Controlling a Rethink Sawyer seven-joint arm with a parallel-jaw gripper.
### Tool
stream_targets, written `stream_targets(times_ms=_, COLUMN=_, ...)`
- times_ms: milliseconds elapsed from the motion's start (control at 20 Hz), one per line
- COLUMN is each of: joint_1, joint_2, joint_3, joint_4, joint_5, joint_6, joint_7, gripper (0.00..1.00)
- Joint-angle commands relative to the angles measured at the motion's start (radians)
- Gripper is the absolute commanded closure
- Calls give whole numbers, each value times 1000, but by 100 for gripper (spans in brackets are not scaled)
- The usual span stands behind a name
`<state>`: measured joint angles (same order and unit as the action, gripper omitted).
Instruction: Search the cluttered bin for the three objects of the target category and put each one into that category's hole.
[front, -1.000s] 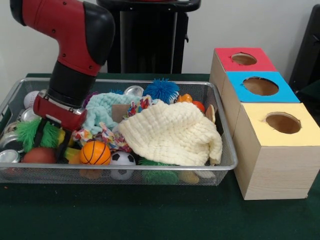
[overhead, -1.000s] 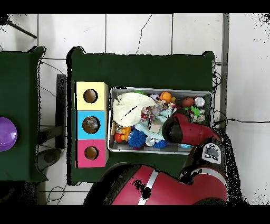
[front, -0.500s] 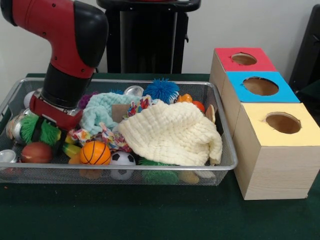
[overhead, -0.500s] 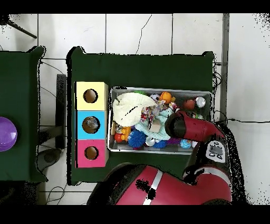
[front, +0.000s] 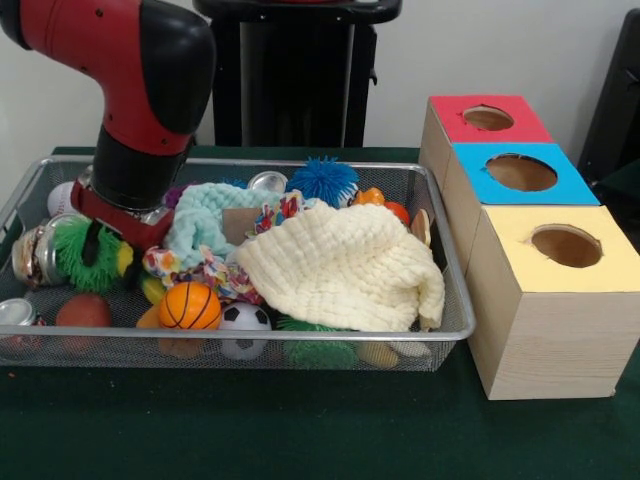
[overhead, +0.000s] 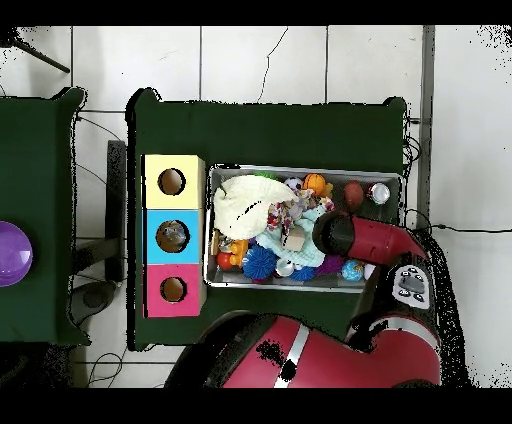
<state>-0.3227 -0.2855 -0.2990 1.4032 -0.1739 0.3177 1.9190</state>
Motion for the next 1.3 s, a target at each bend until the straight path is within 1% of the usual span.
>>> stream_targets(times_ms=50, joint_1=-9, joint_2=-58, joint_3=151, joint_4=77, joint_5=69, joint_6=275, joint_7=40, gripper=0)
stream_targets(times_ms=100, joint_1=1, joint_2=-77, joint_3=149, joint_4=74, joint_5=75, joint_6=315, joint_7=37, gripper=0)
stream_targets(times_ms=200, joint_1=13, joint_2=-97, joint_3=147, joint_4=63, joint_5=76, joint_6=347, joint_7=34, gripper=0)
stream_targets(times_ms=300, joint_1=21, joint_2=-109, joint_3=147, joint_4=60, joint_5=75, joint_6=359, joint_7=35, gripper=0)
stream_targets(times_ms=550, joint_1=9, joint_2=-123, joint_3=176, joint_4=80, joint_5=54, joint_6=248, joint_7=38, gripper=0)
stream_targets(times_ms=700, joint_1=-32, joint_2=-138, joint_3=235, joint_4=115, joint_5=36, joint_6=102, joint_7=32, gripper=0)
stream_targets(times_ms=800, joint_1=-57, joint_2=-163, joint_3=275, joint_4=151, joint_5=15, joint_6=3, joint_7=30, gripper=0)
stream_targets(times_ms=900, joint_1=-95, joint_2=-188, joint_3=339, joint_4=199, joint_5=4, joint_6=-79, joint_7=30, gripper=0)
stream_targets(times_ms=1000, joint_1=-138, joint_2=-197, joint_3=410, joint_4=241, joint_5=1, joint_6=-121, joint_7=25, gripper=0)
stream_targets(times_ms=1050, joint_1=-146, joint_2=-200, joint_3=427, joint_4=250, joint_5=-4, joint_6=-133, joint_7=28, gripper=0)
stream_targets(times_ms=1150, joint_1=-153, joint_2=-206, joint_3=447, joint_4=259, joint_5=-19, joint_6=-152, joint_7=31, gripper=0)
stream_targets(times_ms=1300, joint_1=-157, joint_2=-207, joint_3=468, joint_4=240, joint_5=-21, joint_6=-126, joint_7=14, gripper=0)
